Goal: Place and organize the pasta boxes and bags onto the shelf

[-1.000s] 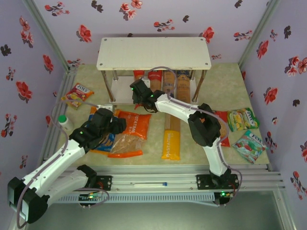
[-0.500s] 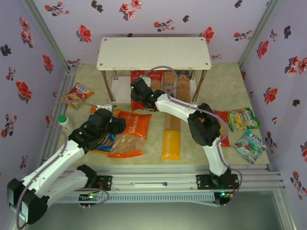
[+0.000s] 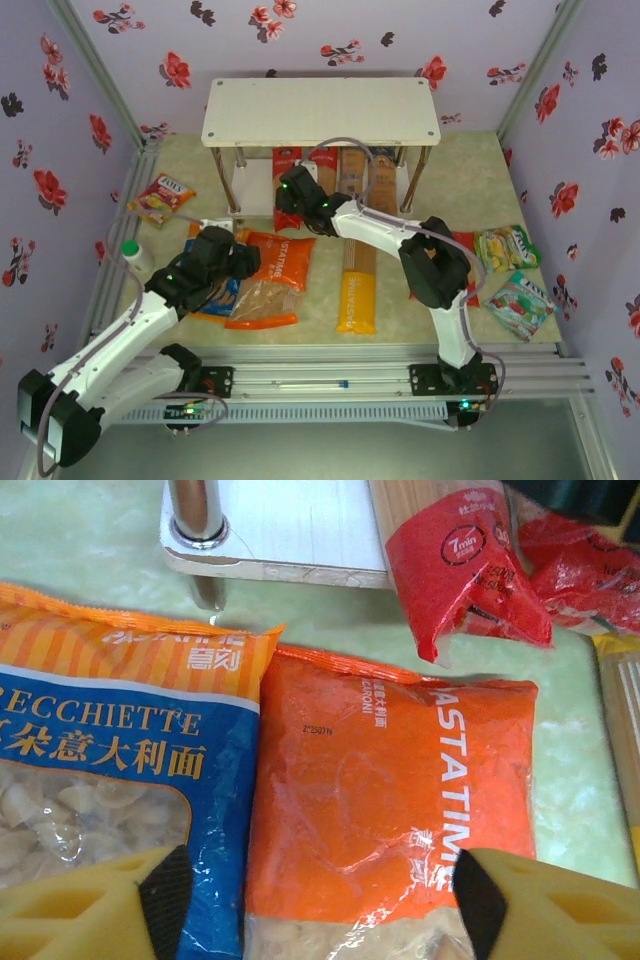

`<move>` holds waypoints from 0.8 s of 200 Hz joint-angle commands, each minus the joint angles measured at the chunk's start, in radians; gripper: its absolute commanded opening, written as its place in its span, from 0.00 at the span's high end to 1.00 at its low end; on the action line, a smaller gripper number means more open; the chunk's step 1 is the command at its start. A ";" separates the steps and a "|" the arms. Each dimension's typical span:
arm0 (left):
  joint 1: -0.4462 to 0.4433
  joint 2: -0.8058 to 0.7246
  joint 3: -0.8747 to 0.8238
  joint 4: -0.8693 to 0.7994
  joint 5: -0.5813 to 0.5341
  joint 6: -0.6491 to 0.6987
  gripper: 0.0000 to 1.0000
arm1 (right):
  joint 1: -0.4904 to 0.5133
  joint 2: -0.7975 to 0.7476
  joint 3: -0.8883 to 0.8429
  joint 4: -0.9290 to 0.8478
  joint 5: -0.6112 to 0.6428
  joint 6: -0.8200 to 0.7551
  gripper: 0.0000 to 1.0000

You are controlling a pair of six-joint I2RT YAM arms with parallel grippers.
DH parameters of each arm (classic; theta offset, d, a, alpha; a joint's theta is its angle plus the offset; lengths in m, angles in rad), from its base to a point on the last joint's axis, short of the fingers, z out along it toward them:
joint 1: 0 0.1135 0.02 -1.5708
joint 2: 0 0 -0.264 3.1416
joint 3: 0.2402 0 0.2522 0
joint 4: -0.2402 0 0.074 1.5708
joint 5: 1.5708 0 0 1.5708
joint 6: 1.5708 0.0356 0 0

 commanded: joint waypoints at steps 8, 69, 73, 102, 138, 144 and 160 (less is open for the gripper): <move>-0.002 0.026 0.007 0.026 -0.014 -0.005 0.31 | -0.013 -0.134 -0.063 -0.005 -0.012 -0.067 0.52; -0.286 0.175 0.072 0.073 -0.062 -0.100 0.29 | -0.009 -0.541 -0.376 -0.206 0.203 -0.107 0.41; -0.306 0.194 0.078 0.081 -0.065 -0.110 0.29 | -0.009 -0.569 -0.395 -0.225 0.225 -0.107 0.40; -0.445 0.370 0.145 0.151 -0.066 -0.160 0.26 | -0.014 -0.752 -0.495 -0.386 0.377 -0.111 0.32; -0.547 0.624 0.292 0.219 -0.003 -0.187 0.23 | -0.040 -0.913 -0.594 -0.451 0.427 -0.101 0.24; -0.547 0.657 0.302 0.238 0.019 -0.201 0.20 | -0.044 -0.933 -0.603 -0.454 0.425 -0.100 0.23; -0.546 0.713 0.300 0.309 0.064 -0.237 0.16 | -0.051 -0.975 -0.624 -0.462 0.422 -0.099 0.21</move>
